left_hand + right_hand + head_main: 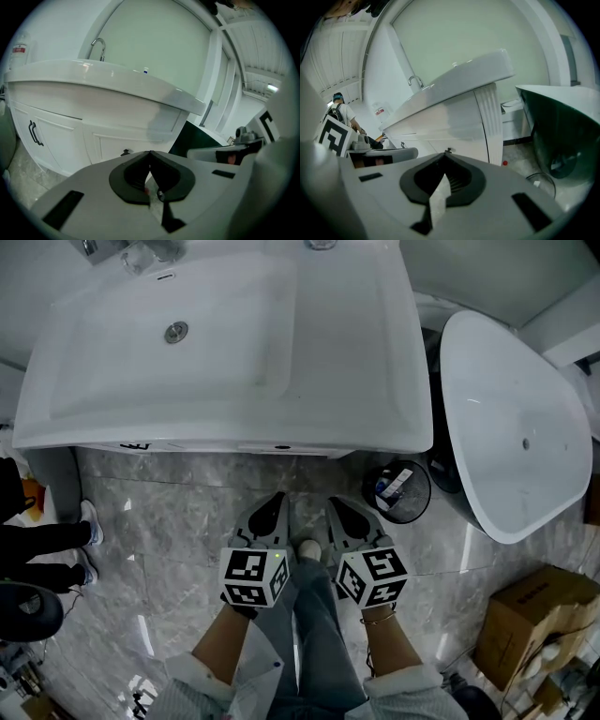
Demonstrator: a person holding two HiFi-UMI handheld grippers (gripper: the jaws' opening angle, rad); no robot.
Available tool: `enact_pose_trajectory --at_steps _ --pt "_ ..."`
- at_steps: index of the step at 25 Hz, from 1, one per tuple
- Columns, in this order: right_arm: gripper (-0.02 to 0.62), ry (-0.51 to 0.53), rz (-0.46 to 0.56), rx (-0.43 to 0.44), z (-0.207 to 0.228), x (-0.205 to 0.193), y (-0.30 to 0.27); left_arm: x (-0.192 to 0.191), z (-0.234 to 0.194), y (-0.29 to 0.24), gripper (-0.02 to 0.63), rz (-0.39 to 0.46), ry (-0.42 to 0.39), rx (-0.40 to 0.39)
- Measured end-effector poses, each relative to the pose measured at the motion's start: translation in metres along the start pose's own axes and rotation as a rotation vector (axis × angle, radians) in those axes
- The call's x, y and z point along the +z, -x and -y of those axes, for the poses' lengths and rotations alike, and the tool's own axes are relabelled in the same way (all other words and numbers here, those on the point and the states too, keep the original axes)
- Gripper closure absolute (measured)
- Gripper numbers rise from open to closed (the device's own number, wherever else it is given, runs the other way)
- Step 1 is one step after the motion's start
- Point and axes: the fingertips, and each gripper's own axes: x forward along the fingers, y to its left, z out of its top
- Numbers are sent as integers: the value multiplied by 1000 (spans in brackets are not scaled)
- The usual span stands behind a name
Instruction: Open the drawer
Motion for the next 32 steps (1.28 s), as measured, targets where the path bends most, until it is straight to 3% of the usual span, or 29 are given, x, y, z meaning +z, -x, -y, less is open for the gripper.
enact_pose_trajectory --at_steps 11,24,28,32 --pt "588 -16 -21 -3 7 -19 -11 -16 -24 -33 589 -23 -39 61" --pt "588 -41 -47 -14 16 -34 -8 -25 -37 -70 583 -90 11 63" --pt "588 -42 -59 -13 16 -37 -10 -26 -43 -81 494 -109 12 63" --pt "588 -48 -62 -14 15 -40 -11 -27 -50 -91 448 -124 -1 81"
